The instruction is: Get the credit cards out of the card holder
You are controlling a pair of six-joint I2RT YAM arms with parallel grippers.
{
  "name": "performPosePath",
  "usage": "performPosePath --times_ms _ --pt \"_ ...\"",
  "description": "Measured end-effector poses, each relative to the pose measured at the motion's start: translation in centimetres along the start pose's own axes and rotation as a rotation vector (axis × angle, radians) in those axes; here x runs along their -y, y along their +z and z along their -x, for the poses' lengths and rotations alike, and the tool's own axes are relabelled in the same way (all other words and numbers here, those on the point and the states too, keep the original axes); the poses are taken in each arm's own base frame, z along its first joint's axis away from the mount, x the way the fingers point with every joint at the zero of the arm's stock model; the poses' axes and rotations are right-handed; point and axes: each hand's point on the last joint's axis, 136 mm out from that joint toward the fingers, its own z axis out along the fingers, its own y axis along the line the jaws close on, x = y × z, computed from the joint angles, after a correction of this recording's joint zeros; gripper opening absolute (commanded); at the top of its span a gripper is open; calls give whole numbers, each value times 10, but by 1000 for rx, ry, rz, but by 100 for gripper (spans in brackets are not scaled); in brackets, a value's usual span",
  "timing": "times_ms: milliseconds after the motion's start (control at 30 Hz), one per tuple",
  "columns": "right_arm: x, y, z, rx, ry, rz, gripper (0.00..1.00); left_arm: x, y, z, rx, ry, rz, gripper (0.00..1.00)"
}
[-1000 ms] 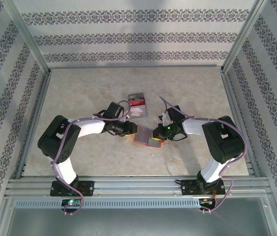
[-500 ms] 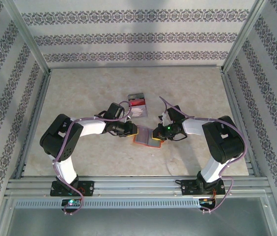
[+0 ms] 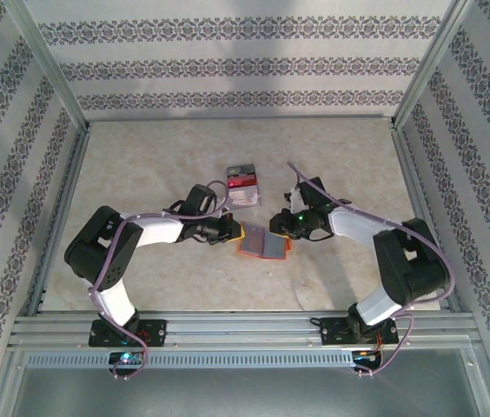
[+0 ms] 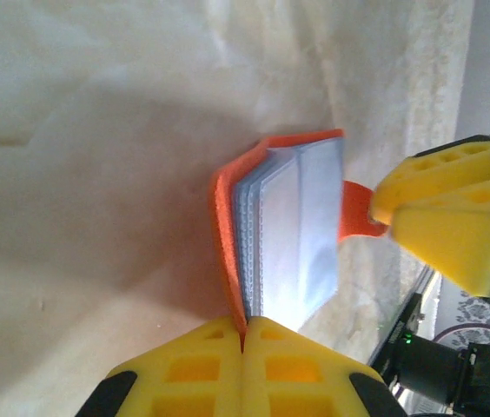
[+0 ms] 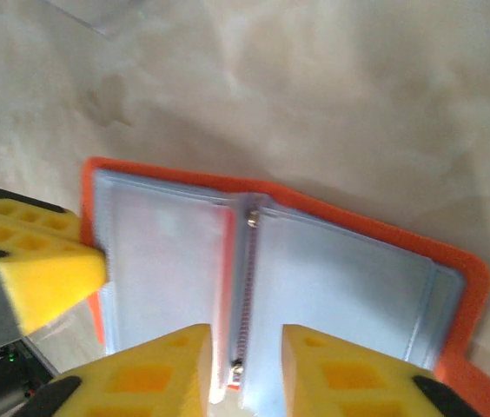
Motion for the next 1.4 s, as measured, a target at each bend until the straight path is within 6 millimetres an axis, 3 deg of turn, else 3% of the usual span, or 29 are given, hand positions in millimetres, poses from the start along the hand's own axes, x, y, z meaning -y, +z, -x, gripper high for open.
performPosePath --times_ms 133,300,567,867,1033,1400 --pt "-30 -8 0 42 -83 -7 37 6 -6 1 27 -14 -17 0" --pt "-47 8 -19 11 -125 -24 38 10 -10 4 54 -19 -23 0" --pt "-33 34 -28 -31 -106 -80 41 5 -9 2 57 -31 -12 0" --pt "-38 42 -24 -17 -121 -57 50 5 -9 2 58 -31 -12 0" --pt "-37 52 -28 -34 -130 -58 50 4 -9 3 61 -32 -8 0" --pt "-36 52 -26 -23 -129 -68 44 2 -9 4 70 -33 2 0"
